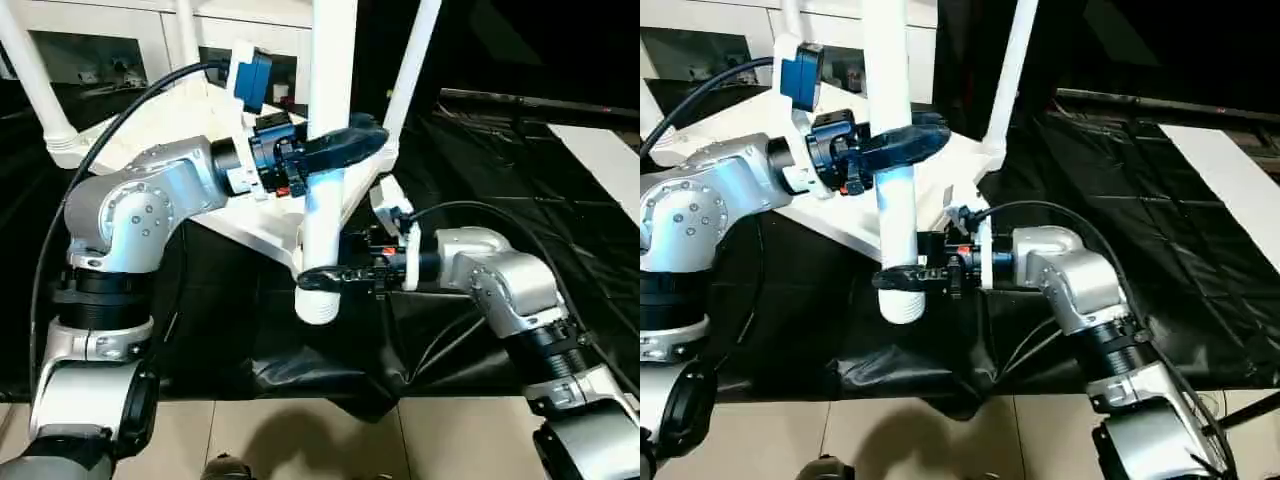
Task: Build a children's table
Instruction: Pick table leg
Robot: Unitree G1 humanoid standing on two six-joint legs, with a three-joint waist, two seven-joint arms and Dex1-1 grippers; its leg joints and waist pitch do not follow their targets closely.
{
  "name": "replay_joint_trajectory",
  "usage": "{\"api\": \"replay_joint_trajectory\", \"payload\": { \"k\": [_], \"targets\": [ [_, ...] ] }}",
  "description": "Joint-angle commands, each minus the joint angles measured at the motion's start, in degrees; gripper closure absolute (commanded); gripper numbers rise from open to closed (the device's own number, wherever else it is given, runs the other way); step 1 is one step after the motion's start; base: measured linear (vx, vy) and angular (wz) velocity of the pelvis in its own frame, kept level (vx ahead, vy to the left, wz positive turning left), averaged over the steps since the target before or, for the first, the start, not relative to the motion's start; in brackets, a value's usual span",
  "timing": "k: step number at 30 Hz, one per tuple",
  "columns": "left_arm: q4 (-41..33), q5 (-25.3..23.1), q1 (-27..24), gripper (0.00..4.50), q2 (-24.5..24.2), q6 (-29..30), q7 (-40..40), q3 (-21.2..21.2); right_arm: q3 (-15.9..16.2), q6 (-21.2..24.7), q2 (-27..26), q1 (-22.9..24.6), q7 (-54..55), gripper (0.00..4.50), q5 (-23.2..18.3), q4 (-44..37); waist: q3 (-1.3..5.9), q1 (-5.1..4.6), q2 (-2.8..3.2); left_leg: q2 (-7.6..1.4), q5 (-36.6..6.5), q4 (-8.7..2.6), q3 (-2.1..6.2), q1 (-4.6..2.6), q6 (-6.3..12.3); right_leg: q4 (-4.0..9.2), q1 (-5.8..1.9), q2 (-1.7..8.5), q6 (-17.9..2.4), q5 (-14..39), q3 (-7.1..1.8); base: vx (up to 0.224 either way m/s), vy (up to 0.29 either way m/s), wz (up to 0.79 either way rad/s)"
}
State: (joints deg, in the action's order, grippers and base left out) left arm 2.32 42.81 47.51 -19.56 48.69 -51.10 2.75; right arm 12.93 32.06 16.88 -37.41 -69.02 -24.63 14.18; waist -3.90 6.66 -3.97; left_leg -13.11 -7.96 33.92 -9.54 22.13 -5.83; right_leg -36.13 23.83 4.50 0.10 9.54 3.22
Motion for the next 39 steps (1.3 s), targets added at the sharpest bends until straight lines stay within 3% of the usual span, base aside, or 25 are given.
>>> {"api": "replay_joint_trajectory", "payload": {
  "k": [1,13,14,17,22,28,33,34,35,36,39],
  "targets": [
    [-1.7,0.3,0.1,2.75,0.4,0.1,-0.5,-0.7,-0.1,0.5,0.2,-0.9,0.3,1.42,-0.3,-0.2,4.55,0.14,0.35,0.43,-14.6,-3.74,-0.64,-1.04,-2.49,4.17,-3.00,2.34,-8.9,15.3,-1.59,0.000,0.000,0.00],
    [-2.3,0.6,-0.3,2.75,0.5,0.1,-0.3,-0.9,0.5,1.0,-0.1,-0.5,0.3,1.42,0.3,-0.5,4.57,0.15,0.16,0.46,-14.0,-3.66,-0.71,-0.98,-2.36,4.20,-3.07,2.39,-8.7,15.6,-1.63,0.000,0.000,0.00],
    [-2.4,0.6,-0.4,2.75,0.4,0.1,-0.4,-0.9,0.5,1.0,-0.1,-0.6,0.3,1.70,0.4,-0.4,4.55,0.13,0.03,0.44,-13.9,-3.67,-0.72,-0.96,-2.34,4.19,-3.05,2.37,-8.6,15.5,-1.63,0.000,0.000,0.00],
    [-2.5,0.7,-0.5,2.75,0.4,0.1,-0.3,-0.7,0.7,1.1,-0.1,-0.7,0.1,1.83,0.5,-0.3,4.56,0.15,0.06,0.45,-13.7,-3.68,-0.70,-0.93,-2.38,4.17,-3.06,2.38,-8.6,15.4,-1.61,0.000,0.000,0.00],
    [-2.7,0.7,-0.5,2.75,0.2,0.1,-0.1,-0.6,0.8,1.3,-0.3,-0.8,-0.1,2.42,0.4,-0.1,4.59,0.16,0.04,0.45,-13.7,-3.67,-0.71,-0.96,-2.38,4.08,-3.07,2.35,-8.8,14.7,-1.60,0.000,0.000,0.00],
    [-2.5,0.6,-0.3,2.76,0.3,0.1,0.2,-0.4,0.7,1.0,-0.5,-1.1,0.1,2.59,0.4,0.4,4.53,0.16,0.16,0.44,-14.3,-3.70,-0.68,-1.03,-2.53,4.19,-3.00,2.37,-8.6,15.5,-1.61,0.000,0.000,0.00],
    [-1.9,0.8,0.0,2.76,0.2,0.2,0.2,-0.1,0.0,0.7,-0.7,-1.4,0.5,2.59,0.3,0.9,4.63,0.19,0.64,0.47,-14.3,-3.69,-0.61,-1.06,-2.74,4.03,-3.09,2.35,-9.1,14.3,-1.60,0.000,0.000,0.00],
    [-1.9,0.8,0.0,2.41,0.2,0.2,0.2,-0.1,0.0,0.7,-0.7,-1.4,0.5,2.59,0.3,0.9,4.63,0.19,0.64,0.47,-14.3,-3.69,-0.61,-1.06,-2.74,4.03,-3.09,2.35,-9.1,14.3,-1.60,0.000,0.000,0.00],
    [-0.8,3.6,0.7,2.41,1.3,2.8,1.1,1.7,-0.7,0.2,-0.9,-1.4,1.0,2.59,0.2,1.0,4.65,0.13,0.85,0.55,-14.4,-3.60,-0.69,-1.02,-2.89,3.85,-3.10,2.25,-9.5,13.5,-1.62,0.000,0.000,0.00],
    [-0.6,4.1,0.9,2.06,1.6,3.1,1.4,2.1,-1.0,0.0,-1.1,-1.4,1.2,2.59,0.1,1.1,4.67,0.13,0.64,0.57,-14.4,-3.59,-0.65,-0.99,-2.87,3.98,-3.15,2.29,-9.5,13.6,-1.57,0.000,0.000,0.00],
    [-0.5,4.7,0.7,1.84,2.2,1.8,0.9,2.9,-2.0,-0.6,-1.5,-1.5,1.9,2.62,-0.3,1.3,4.73,0.19,0.71,0.51,-14.9,-3.61,-0.62,-1.11,-2.82,4.06,-3.09,2.29,-10.0,13.5,-1.56,0.000,0.000,0.00]
  ]
}}
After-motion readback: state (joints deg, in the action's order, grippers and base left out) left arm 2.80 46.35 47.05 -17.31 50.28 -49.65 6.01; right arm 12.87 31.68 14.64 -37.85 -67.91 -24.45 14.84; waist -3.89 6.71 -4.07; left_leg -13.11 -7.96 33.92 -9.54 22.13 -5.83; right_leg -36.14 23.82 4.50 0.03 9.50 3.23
